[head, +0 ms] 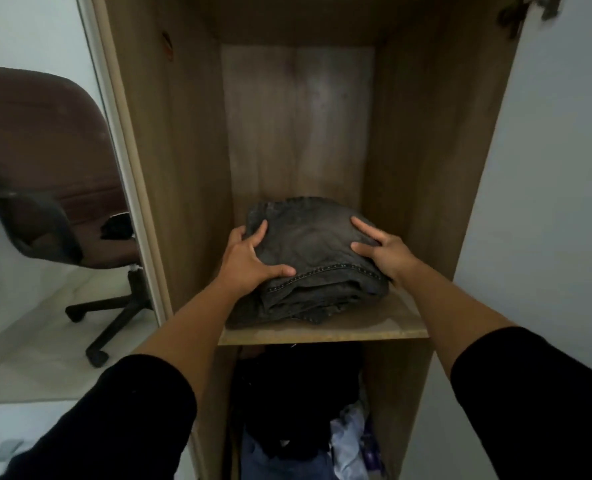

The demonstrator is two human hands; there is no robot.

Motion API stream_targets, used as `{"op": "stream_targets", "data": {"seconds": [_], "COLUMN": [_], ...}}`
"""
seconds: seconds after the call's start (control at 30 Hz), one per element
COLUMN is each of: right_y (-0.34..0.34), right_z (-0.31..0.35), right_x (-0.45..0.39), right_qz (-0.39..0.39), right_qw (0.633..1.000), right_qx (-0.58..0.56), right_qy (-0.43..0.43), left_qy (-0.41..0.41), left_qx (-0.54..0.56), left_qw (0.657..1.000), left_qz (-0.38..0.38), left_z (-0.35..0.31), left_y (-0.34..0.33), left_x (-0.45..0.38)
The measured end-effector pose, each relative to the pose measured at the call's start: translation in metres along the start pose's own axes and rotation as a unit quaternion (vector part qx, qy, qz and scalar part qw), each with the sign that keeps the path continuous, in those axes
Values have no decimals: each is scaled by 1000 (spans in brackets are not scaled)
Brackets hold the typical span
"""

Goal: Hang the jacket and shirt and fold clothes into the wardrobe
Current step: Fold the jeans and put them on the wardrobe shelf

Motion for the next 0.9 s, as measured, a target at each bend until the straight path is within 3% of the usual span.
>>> {"op": "stream_targets", "data": {"seconds": [0.07,0.17,0.27,0.4,0.5,0.73,0.9], "right_y": [8,10,-16,-39,-41,-55,-57], "right_z": [-16,-14,-3,-23,-34,-32,-32], "right_x": [2,17,32,13,-6,-61,-127], "right_qz": [-54,-135,-64,-1,26,35,25], "right_qw": [983,912,881,800,795,792,826], "right_qx": [175,382,450,591,602,605,560], "right_qy": [-4,59,130,104,74,74,59], "left_qy": [-6,-34,-56,-58,-63,-40,-1], "left_qx": [-12,-42,-137,-303,-320,-263,-290], "left_qw": [1000,999,987,931,915,930,921], "left_qz": [10,9,58,195,237,253,261], "left_z": [6,9,19,40,48,72,105], "left_y": [-20,-25,-27,-46,-49,-51,-57], "left_x": [5,-1,-12,-26,-33,-60,-106]}}
Point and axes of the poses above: each hand's wrist, its own x-axis away from the middle knuckle, its own y-axis out of the back of the hand, z = x × y, the point moved 9 cm from there along -x, towards the middle knuckle, and after that the axes turned 12 degrees about -y, right-handed, at the moved point
